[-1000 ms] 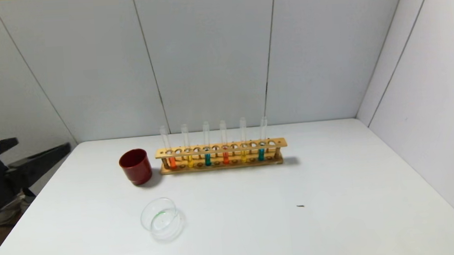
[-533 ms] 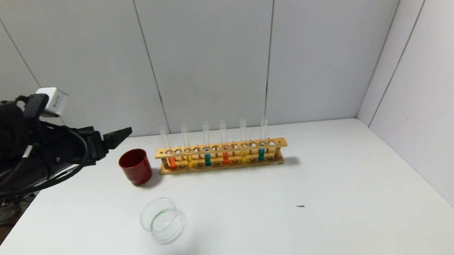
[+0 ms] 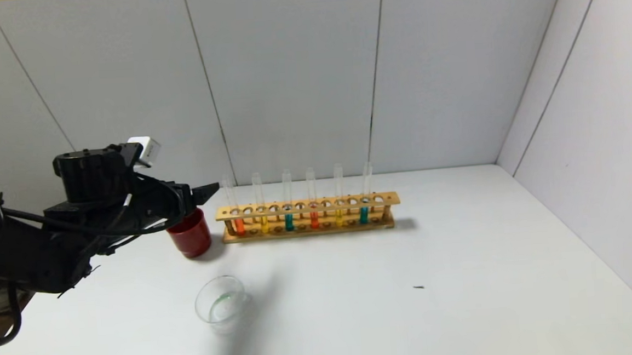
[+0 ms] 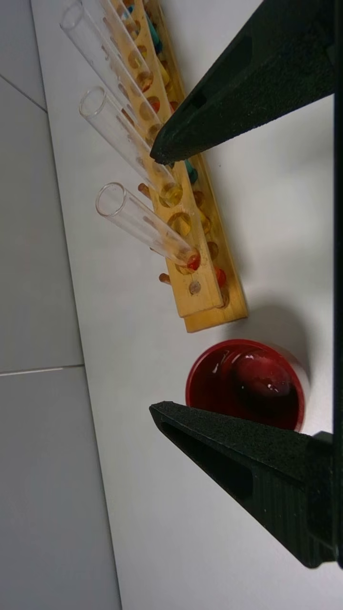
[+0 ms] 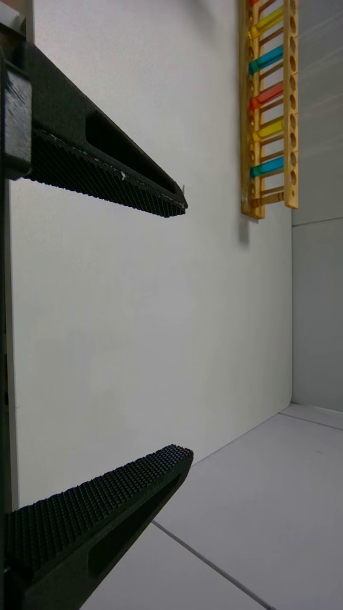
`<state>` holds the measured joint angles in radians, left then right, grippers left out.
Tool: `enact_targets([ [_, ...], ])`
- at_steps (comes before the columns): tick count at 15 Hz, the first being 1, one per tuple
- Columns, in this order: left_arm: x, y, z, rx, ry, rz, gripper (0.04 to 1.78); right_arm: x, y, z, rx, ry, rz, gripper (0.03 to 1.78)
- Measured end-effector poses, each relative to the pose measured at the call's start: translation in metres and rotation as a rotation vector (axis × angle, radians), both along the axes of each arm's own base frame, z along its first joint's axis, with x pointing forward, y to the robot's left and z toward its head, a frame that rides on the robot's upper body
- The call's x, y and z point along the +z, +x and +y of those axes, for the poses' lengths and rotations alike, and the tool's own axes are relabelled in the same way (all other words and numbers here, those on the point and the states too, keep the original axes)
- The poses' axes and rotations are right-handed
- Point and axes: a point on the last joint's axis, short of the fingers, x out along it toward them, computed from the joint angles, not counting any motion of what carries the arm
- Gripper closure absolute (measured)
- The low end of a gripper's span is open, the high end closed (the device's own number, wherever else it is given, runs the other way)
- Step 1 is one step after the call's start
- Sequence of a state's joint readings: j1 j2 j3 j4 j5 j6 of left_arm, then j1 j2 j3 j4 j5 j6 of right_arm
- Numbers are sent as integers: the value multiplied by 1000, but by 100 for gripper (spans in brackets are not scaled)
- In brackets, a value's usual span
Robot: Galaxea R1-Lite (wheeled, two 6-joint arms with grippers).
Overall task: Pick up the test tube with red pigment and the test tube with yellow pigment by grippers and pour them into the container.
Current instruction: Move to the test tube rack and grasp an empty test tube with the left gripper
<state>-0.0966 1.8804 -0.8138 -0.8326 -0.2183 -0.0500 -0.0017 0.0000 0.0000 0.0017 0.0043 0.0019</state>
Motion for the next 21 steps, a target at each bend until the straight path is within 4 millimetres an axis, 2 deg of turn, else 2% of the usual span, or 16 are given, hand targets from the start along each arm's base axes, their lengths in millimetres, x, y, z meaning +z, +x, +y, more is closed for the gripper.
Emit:
enact_targets([
  [5,-16,24,-16,-35,2,21,7,0,0,0,0,0,0,6],
  [12,-32,56,-24,-31,8,28,7,0,0,0,0,0,0,6],
  [14,-37,62,-25,-31,8,34,15,0,0,0,0,0,0,6],
  [17,-42,65,-26,-31,11,43,46,0,0,0,0,0,0,6],
  [21,-46,70,-28,-36,11,45,117,0,0,0,0,0,0,6],
])
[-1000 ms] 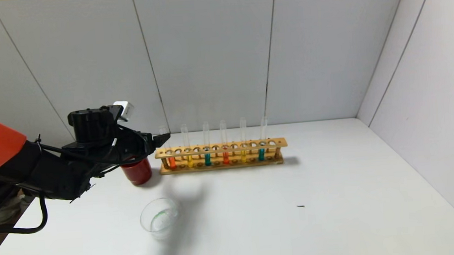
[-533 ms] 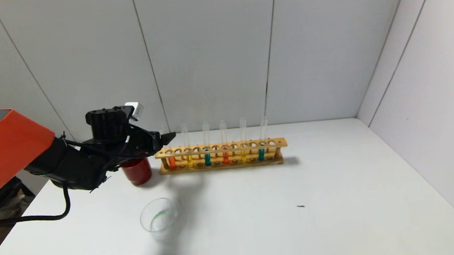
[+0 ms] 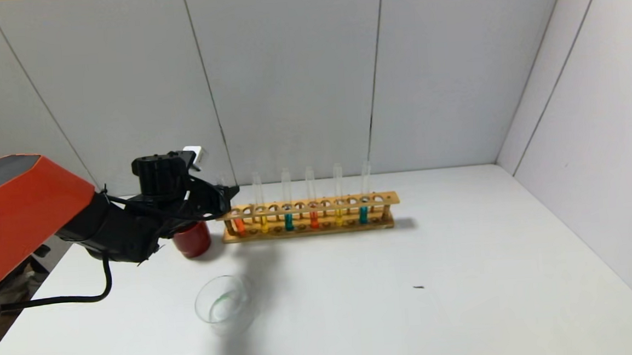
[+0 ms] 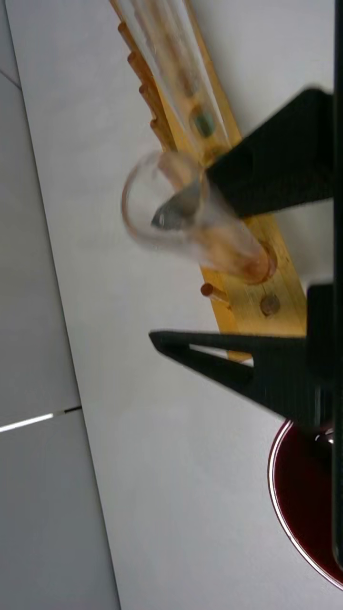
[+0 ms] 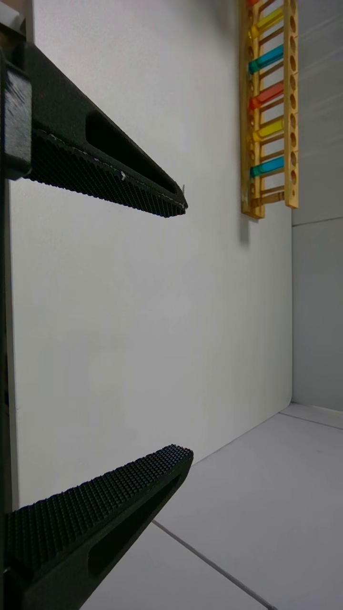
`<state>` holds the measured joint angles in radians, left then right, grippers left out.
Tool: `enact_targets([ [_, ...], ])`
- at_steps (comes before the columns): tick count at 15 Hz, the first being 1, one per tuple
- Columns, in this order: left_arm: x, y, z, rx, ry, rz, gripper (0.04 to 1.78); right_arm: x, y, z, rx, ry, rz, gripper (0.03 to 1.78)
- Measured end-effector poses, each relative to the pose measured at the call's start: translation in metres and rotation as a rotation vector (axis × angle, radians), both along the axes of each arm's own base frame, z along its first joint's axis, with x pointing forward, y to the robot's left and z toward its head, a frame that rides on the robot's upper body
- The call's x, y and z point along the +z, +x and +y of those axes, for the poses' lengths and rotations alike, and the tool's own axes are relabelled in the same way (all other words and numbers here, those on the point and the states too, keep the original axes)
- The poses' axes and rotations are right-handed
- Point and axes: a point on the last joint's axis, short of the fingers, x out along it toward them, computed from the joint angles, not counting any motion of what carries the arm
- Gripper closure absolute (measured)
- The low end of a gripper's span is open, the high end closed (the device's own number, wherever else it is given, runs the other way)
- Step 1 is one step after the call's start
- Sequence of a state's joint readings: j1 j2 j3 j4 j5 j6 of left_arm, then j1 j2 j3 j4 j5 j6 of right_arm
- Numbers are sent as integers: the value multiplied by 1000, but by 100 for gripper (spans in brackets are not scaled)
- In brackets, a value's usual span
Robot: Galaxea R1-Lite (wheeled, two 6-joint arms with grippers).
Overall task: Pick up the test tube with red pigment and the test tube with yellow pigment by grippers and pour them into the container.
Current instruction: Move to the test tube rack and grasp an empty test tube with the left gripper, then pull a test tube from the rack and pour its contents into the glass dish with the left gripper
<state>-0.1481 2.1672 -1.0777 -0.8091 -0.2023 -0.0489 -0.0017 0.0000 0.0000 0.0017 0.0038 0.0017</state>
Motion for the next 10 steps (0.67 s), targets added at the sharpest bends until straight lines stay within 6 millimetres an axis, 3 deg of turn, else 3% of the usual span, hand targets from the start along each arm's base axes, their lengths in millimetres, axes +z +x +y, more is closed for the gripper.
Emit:
enact_targets([
  [2,2,-1,-3,-6,-2,-1,143,0,0,0,0,0,0,6],
  [3,6,-2,-4,-10,-1,-5,148,0,0,0,0,0,0,6],
  [6,32,-13,-3,-2,1,-28,148,0,0,0,0,0,0,6],
  [10,90,-40,1,16,1,-95,148,0,0,0,0,0,0,6],
])
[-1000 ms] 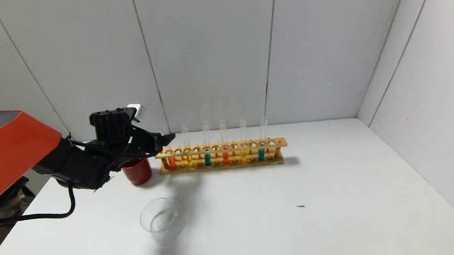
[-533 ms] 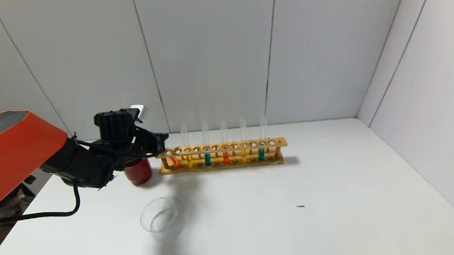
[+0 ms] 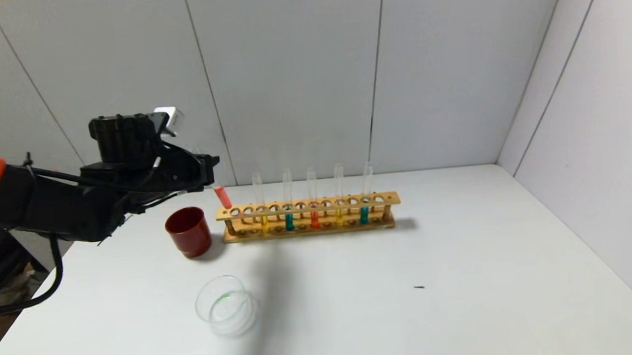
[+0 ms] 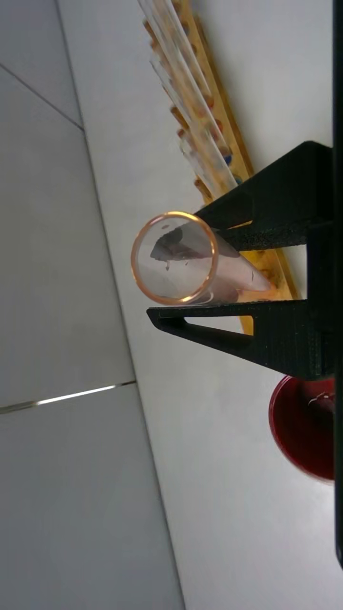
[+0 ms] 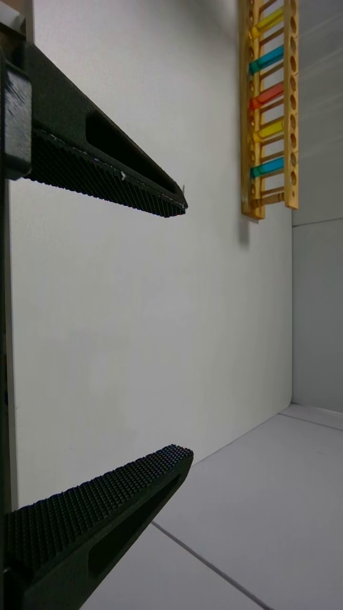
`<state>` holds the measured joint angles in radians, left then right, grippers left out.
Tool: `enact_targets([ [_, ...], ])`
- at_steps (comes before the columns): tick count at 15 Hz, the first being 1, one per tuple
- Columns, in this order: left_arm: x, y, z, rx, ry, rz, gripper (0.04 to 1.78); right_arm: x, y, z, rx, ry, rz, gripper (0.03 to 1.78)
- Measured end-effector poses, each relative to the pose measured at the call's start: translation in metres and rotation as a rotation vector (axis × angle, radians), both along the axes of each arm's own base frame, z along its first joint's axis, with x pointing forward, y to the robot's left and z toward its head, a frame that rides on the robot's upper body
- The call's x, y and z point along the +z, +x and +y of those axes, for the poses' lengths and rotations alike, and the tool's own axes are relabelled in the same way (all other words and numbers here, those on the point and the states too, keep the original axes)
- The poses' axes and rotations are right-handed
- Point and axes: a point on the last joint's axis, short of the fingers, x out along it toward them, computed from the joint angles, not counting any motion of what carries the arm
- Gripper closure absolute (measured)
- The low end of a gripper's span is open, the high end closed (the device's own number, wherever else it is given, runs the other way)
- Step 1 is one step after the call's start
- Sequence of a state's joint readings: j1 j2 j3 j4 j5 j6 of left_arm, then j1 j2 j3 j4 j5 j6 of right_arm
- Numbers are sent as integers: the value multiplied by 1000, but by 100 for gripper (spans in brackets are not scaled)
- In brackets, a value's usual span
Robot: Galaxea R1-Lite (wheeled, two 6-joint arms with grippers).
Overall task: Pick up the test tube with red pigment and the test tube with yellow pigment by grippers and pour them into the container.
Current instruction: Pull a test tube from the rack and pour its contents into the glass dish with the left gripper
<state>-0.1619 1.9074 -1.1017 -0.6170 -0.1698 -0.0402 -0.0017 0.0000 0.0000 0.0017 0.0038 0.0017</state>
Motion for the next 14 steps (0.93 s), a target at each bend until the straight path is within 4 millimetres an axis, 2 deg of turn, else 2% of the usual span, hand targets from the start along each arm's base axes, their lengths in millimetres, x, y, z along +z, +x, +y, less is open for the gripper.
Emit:
enact_targets([
  [5,71,-50,4,-27,83,-97,148,0,0,0,0,0,0,6],
  [7,85,-75,8,-43,159,-88,148,0,0,0,0,0,0,6],
  [10,74,-107,19,-77,327,0,148,0,0,0,0,1,0,6],
  [14,58,-129,27,-161,482,-32,148,0,0,0,0,1,0,6],
])
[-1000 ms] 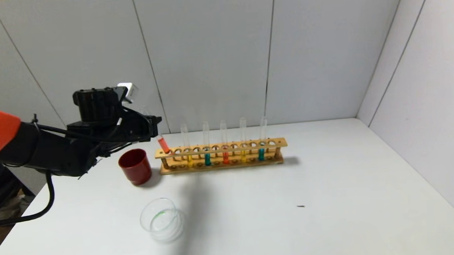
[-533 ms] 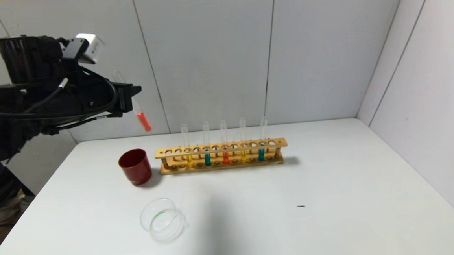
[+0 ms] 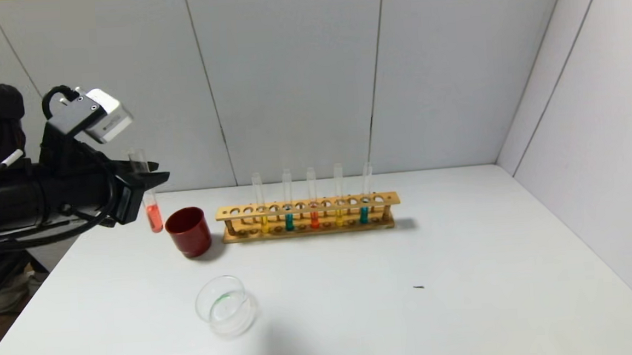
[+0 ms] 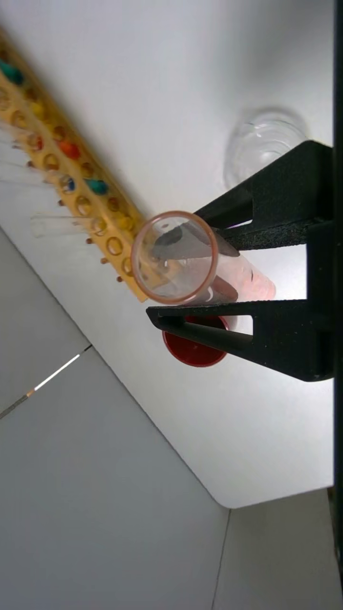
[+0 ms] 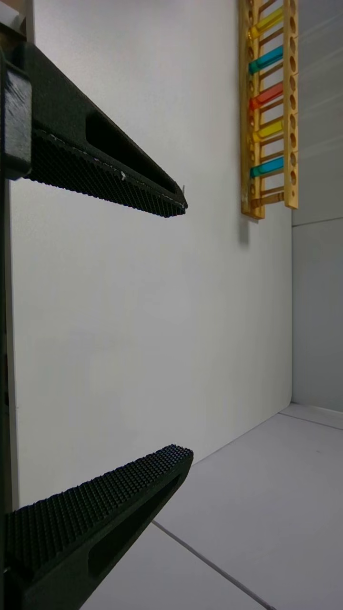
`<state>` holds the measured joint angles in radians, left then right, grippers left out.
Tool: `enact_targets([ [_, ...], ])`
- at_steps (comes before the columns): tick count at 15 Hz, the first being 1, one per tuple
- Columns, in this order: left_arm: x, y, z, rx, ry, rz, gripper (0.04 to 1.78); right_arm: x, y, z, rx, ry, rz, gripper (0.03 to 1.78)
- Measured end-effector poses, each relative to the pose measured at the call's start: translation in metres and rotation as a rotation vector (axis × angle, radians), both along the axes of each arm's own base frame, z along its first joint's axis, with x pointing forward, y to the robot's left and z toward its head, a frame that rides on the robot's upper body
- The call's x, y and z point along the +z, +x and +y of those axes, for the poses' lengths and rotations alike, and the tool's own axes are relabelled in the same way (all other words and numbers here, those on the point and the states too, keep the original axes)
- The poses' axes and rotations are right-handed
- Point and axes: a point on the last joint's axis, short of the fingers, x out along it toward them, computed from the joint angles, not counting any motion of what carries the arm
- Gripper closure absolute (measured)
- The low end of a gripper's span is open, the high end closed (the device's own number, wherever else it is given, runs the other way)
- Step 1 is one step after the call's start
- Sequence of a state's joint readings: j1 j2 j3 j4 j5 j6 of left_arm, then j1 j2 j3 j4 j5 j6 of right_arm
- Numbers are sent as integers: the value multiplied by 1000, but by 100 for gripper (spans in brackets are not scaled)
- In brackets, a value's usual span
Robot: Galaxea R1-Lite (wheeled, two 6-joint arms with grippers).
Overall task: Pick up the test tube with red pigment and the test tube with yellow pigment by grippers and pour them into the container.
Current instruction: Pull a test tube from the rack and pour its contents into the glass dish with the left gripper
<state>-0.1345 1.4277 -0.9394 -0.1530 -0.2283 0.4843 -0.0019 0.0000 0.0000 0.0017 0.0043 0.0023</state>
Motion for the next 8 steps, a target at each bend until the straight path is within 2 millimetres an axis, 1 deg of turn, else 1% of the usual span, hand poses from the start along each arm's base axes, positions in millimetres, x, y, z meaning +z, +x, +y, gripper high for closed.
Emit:
enact_targets([
  [3,-15,-12,2,-51,140,-11,148,0,0,0,0,0,0,6],
  [8,-41,-27,5,-194,447,-47,148,0,0,0,0,0,0,6],
])
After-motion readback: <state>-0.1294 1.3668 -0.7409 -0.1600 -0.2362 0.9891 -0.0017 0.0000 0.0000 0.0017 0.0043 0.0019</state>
